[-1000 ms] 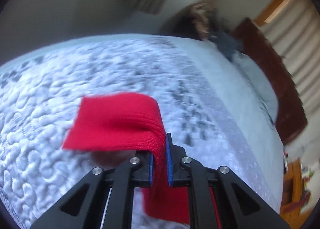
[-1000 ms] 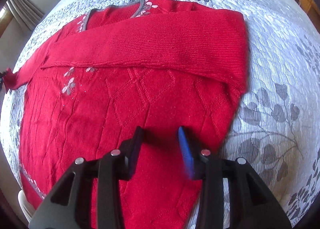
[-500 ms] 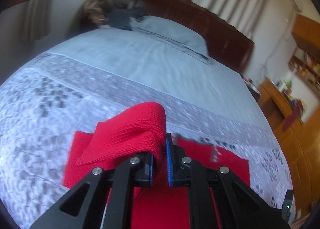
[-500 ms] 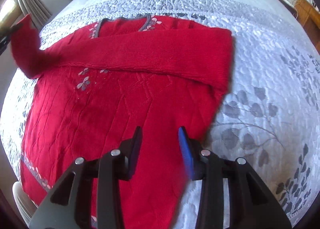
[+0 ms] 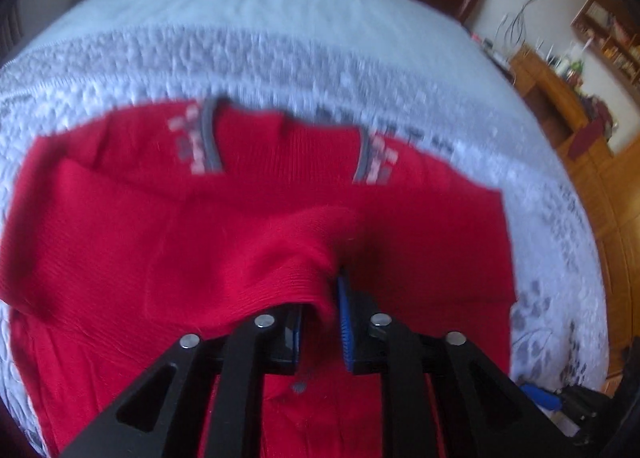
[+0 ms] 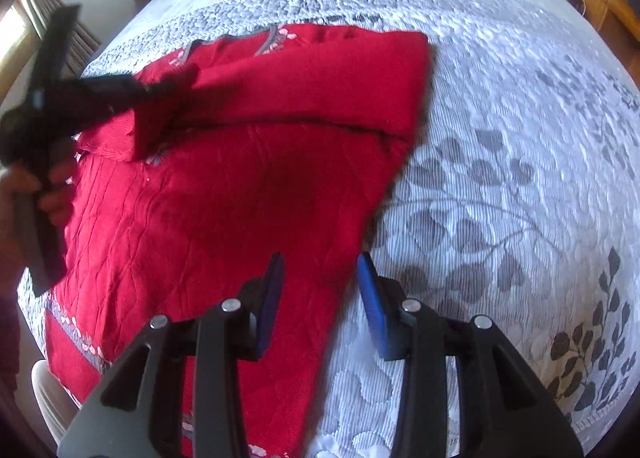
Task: Fold small clothes
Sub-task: 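Lay the sleeve across the sweater body with the left gripper and release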
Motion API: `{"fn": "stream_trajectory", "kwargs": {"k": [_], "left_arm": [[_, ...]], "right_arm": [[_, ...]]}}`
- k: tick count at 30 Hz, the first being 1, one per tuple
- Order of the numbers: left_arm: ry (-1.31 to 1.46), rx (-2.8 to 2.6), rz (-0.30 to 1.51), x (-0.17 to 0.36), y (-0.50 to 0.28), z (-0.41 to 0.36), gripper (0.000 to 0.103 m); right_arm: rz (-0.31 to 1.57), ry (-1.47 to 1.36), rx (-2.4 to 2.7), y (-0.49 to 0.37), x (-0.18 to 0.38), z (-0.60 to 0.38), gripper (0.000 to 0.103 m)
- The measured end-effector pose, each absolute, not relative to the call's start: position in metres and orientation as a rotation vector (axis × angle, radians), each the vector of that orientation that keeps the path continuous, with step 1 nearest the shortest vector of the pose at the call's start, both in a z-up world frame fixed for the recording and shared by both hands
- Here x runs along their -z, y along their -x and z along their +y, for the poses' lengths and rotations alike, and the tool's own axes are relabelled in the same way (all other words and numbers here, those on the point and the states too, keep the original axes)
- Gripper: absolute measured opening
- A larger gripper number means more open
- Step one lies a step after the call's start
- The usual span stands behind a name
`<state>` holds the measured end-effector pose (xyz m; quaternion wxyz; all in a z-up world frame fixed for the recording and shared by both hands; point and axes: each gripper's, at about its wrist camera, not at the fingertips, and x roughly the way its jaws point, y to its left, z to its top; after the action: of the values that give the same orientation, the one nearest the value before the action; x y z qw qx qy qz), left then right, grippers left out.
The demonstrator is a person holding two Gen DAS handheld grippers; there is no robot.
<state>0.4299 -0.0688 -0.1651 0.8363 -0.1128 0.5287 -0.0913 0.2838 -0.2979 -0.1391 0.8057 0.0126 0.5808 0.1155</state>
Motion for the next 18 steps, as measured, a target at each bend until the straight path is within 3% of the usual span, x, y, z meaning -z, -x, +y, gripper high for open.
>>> {"fn": "stream_trajectory", "kwargs": {"k": [1,3,4,6,11,16,18], "left_arm": [[0.233,0.191,1.143,0.168,-0.426,-0.067,0.042],[0.232,0.209,1.129,0.158,-0.412,-0.059,0.048],[0.233,0.229,1.109,0.147,-0.403,-0.053,0.059],[0.227,0.241,1.048,0.122,-0.383,-0.032,0.072],[0.138,0.055,0.987,0.101,-0.377,0.037,0.072],[0.150,-0.061,1.073,0.132,-0.405,0.087,0.069],[0.160,-0.072,1.139,0.153,-0.419,0.095,0.061]], "right_arm": [[1.250,-0.026,-0.247,-0.283,0.141,-0.298,0.038],[1.259,-0.021,-0.246,-0.281,0.143,-0.297,0.038],[1.261,-0.017,-0.246,-0.280,0.144,-0.297,0.038],[1.260,-0.006,-0.246,-0.279,0.142,-0.294,0.038],[1.256,-0.013,-0.321,-0.280,0.133,-0.266,0.039],[1.317,0.004,-0.400,-0.285,0.145,-0.218,0.039],[1.379,0.011,-0.398,-0.290,0.162,-0.206,0.039]]}}
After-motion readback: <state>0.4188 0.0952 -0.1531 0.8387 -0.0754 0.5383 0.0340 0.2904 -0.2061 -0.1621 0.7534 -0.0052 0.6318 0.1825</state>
